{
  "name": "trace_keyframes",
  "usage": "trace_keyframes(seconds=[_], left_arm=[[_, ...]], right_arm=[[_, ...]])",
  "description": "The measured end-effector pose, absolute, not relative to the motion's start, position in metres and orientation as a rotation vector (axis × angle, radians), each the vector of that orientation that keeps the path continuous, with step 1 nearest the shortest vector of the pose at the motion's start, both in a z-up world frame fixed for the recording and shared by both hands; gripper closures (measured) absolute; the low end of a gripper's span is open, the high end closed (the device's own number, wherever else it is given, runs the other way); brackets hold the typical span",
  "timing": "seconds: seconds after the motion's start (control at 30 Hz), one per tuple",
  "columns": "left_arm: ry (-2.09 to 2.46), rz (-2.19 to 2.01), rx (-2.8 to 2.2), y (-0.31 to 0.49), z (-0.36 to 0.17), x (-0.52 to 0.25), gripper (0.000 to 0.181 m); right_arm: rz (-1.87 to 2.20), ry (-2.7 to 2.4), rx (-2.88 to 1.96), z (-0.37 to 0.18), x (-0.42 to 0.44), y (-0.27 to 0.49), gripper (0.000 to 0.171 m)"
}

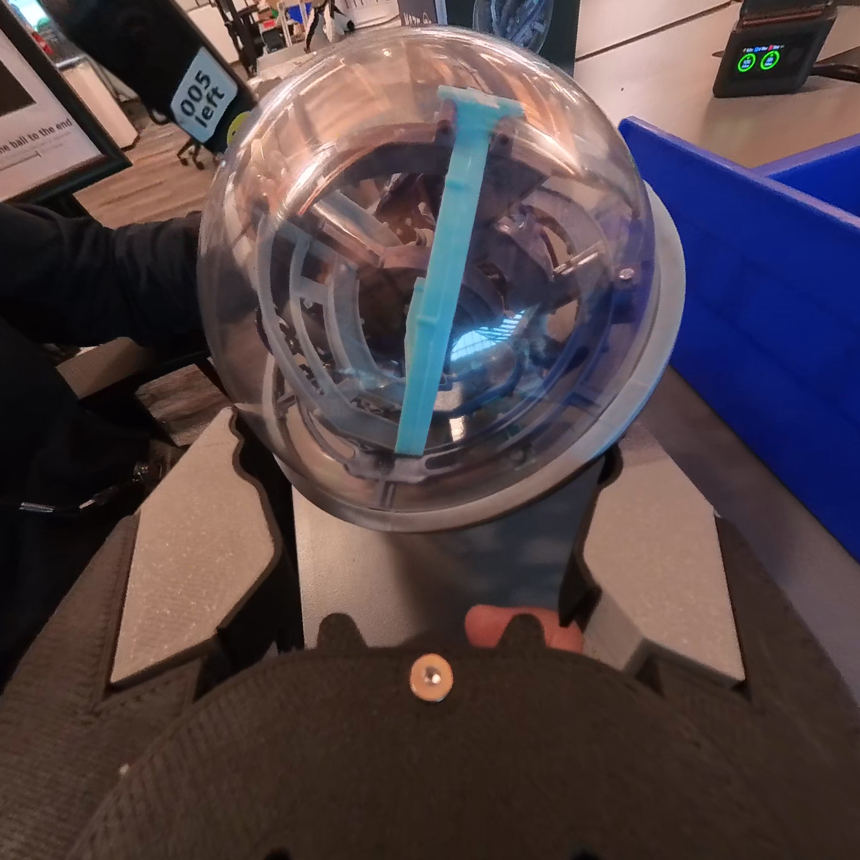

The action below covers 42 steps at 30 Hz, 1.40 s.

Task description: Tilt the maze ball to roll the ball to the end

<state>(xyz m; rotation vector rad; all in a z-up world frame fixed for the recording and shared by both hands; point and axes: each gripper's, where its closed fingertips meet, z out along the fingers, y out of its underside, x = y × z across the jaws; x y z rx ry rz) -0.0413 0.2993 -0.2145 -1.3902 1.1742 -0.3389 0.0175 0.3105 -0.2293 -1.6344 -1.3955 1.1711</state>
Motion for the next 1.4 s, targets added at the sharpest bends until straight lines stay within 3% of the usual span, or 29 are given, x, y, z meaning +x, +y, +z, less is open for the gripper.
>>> trace_keyframes(seconds=[1.4], left_arm=[[1.176, -0.353, -1.387, 0.2996, -0.2139, -0.0409, 0.062]], right_arm=[[1.151, -1.412, -1.642, -0.2322, 0.0176, 0.3097, 0.026]])
